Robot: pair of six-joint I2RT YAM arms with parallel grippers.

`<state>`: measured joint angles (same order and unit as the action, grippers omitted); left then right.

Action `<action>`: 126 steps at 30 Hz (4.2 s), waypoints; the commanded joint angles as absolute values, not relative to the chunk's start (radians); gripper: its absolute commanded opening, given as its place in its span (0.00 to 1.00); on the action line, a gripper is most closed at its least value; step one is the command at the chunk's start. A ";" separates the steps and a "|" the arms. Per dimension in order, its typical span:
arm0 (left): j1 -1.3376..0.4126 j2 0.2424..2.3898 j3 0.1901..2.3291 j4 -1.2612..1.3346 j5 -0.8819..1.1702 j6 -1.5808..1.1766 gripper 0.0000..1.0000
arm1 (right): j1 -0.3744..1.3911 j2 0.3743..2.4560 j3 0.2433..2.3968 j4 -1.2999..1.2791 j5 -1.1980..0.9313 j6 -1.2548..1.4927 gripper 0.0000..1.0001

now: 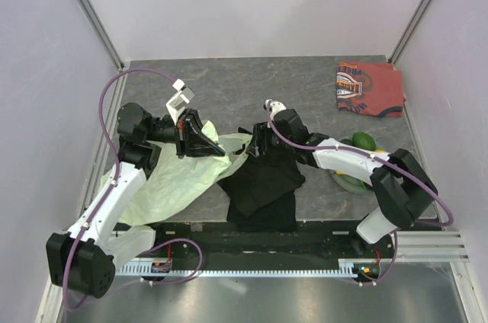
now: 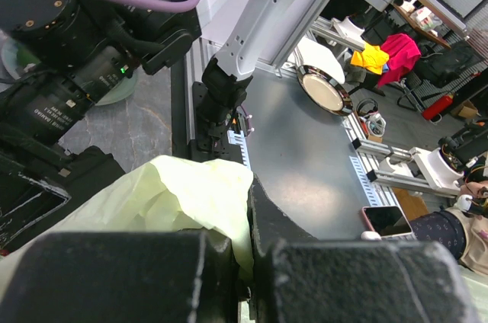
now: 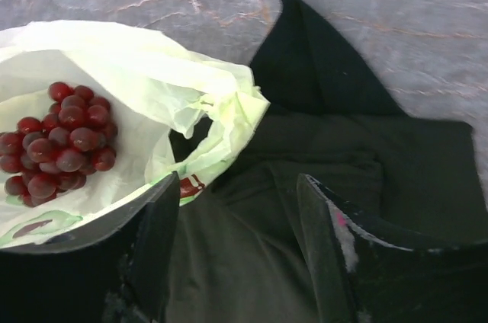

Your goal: Place the fruits into the plastic bag

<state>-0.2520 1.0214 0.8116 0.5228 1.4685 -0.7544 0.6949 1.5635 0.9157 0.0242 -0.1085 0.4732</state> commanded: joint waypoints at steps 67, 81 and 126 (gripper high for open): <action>-0.003 1.226 0.885 0.479 1.169 -0.819 0.02 | 0.379 1.778 1.959 -0.311 -0.219 0.222 0.30; -0.003 1.190 0.865 0.480 1.178 -0.810 0.01 | 0.379 1.369 1.634 -0.242 -0.210 0.239 0.89; -0.008 1.177 0.861 0.469 1.203 -0.804 0.02 | 0.581 2.241 2.418 -0.441 -0.083 0.290 0.54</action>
